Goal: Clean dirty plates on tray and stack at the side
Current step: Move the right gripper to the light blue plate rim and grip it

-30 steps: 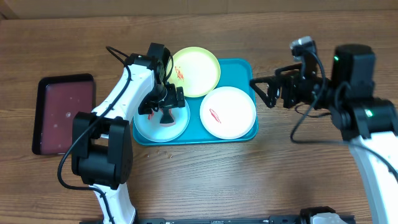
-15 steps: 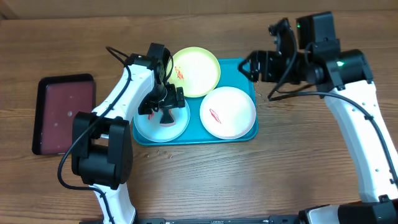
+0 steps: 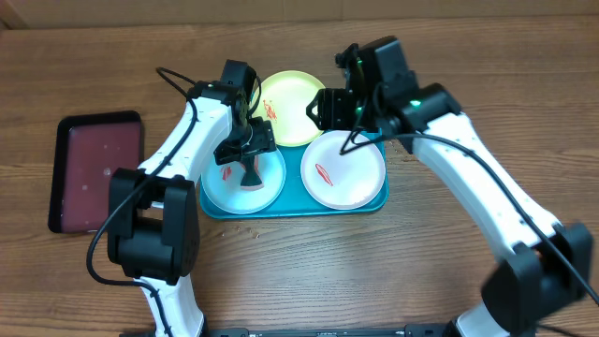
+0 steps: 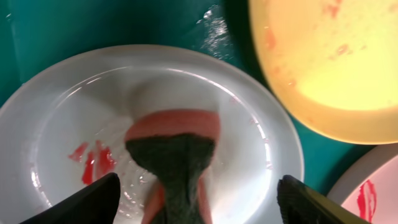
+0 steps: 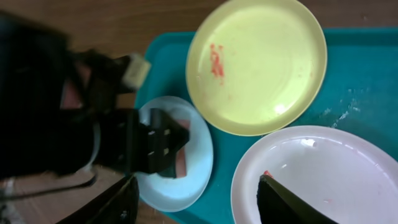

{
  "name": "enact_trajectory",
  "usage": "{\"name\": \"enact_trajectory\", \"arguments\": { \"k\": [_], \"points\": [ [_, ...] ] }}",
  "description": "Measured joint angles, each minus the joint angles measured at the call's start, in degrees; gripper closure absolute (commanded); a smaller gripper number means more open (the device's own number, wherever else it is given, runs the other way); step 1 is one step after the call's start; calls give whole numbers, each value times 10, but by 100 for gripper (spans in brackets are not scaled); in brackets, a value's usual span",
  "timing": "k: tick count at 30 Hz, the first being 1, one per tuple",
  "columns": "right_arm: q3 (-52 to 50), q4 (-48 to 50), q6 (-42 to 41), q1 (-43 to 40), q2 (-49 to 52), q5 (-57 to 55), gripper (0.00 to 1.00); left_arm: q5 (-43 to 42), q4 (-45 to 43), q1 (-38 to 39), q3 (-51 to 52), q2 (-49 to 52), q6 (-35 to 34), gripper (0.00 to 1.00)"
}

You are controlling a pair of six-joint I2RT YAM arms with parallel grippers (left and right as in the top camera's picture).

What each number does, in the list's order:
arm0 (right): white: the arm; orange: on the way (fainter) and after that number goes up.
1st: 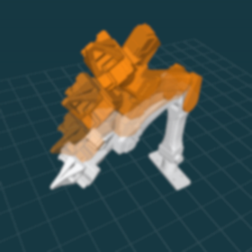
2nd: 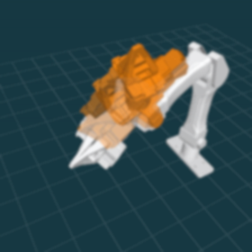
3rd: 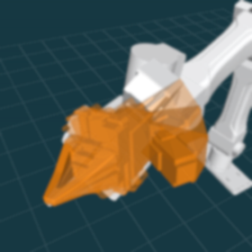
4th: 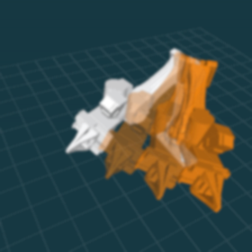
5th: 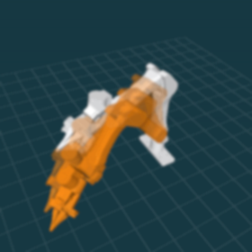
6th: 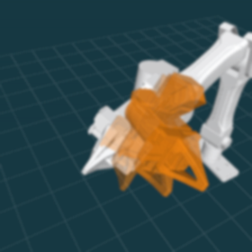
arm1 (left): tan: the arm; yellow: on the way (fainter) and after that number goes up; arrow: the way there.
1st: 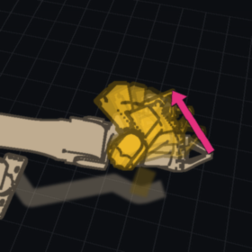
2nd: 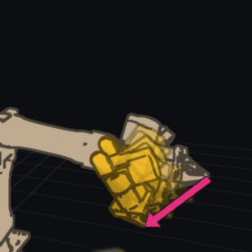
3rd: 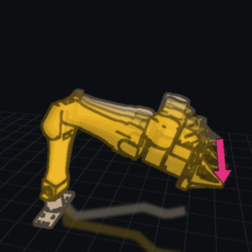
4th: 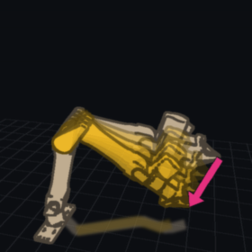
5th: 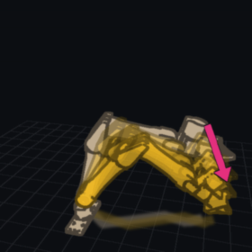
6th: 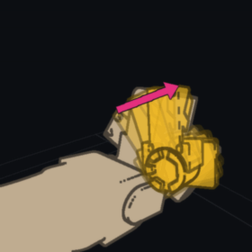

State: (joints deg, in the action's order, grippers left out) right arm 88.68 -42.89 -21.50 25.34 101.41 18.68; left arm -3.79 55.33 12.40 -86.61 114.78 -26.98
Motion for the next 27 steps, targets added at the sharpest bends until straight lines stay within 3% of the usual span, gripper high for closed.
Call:
{"name": "enact_trajectory", "arguments": {
  "k": [5, 11, 17, 27],
  "points": [
    [-2, 10, -16, 0, 58, -2, 56, -41, 26, -44, 0, 0, 9, 25],
    [-2, 30, -23, 14, 96, -3, 55, -118, 51, -103, 0, 0, 66, 33],
    [-2, 70, -25, 72, 153, -14, 55, -139, 70, -101, 0, 0, 107, 40],
    [-3, 92, -17, 113, 178, -59, 57, -120, 86, -101, 0, 0, 120, 38]
  ]
}}
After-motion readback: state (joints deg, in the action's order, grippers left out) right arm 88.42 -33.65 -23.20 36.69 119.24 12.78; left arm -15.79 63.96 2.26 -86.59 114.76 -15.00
